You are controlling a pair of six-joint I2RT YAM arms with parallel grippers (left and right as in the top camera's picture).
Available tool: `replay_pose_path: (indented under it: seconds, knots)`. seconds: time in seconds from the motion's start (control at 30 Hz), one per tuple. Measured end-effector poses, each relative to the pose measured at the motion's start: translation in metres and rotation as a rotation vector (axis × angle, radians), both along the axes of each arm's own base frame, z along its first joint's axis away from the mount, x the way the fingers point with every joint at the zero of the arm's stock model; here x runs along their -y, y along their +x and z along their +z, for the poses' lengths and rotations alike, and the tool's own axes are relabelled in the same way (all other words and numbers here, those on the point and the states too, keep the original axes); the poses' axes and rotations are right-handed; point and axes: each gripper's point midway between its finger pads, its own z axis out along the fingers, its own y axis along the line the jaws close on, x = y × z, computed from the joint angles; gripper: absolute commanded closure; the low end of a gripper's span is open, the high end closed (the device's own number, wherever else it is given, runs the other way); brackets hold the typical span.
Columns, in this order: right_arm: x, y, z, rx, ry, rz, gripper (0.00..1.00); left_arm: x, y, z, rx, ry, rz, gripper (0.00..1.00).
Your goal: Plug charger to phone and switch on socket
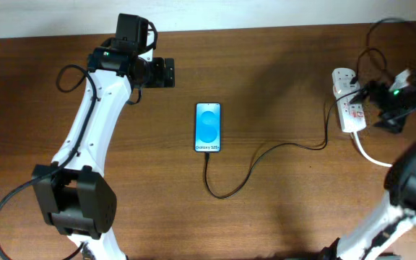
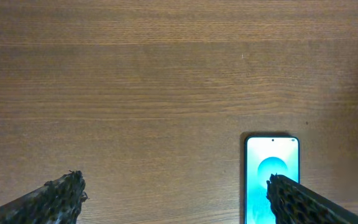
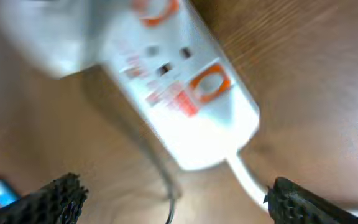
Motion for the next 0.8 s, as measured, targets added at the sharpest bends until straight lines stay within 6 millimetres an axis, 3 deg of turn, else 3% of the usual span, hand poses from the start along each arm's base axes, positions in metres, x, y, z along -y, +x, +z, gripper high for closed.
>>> replay_pose_path:
  seconds: [0.03, 0.1, 0.17, 0.27, 0.37, 0.47, 0.57, 0.63, 0.8]
  knots:
    - [-0.002, -0.008, 0.043, 0.065, -0.047, -0.004, 0.02, 0.0, 0.0, 0.0, 0.001, 0.0, 0.0, 0.01]
    - [-0.01, -0.035, 0.094, 0.104, -0.112, -0.011, 0.02, 0.0, 0.0, 0.0, 0.0, 0.0, 0.0, 0.01]
    - [-0.018, -0.055, 0.108, 0.078, -0.118, -0.013, 0.01, 0.0, 0.0, 0.0, -0.001, 0.0, 0.0, 0.01]
    - [-0.039, -0.094, 0.155, 0.144, -0.173, -0.008, 0.02, 0.0, 0.0, 0.0, 0.0, 0.0, 0.0, 0.01]
    - [-0.087, -0.143, 0.19, 0.274, -0.244, 0.068, 0.02, 0.0, 0.001, 0.0, 0.003, 0.0, 0.0, 0.01]
    - [-0.141, -0.198, 0.168, 0.238, -0.209, 0.212, 0.02, 0.0, 0.001, 0.0, 0.003, 0.002, 0.001, 0.01]
    - [-0.174, -0.243, 0.158, 0.185, -0.169, 0.343, 0.02, 0.0, 0.0, 0.0, 0.002, 0.002, 0.001, 0.01]
    - [-0.184, -0.268, 0.168, 0.272, -0.193, 0.375, 0.02, 0.0, 0.001, 0.0, 0.004, 0.002, 0.002, 0.01]
    - [-0.188, -0.286, 0.179, 0.385, -0.232, 0.377, 0.02, 0.0, 0.001, 0.0, 0.003, 0.002, 0.002, 0.0]
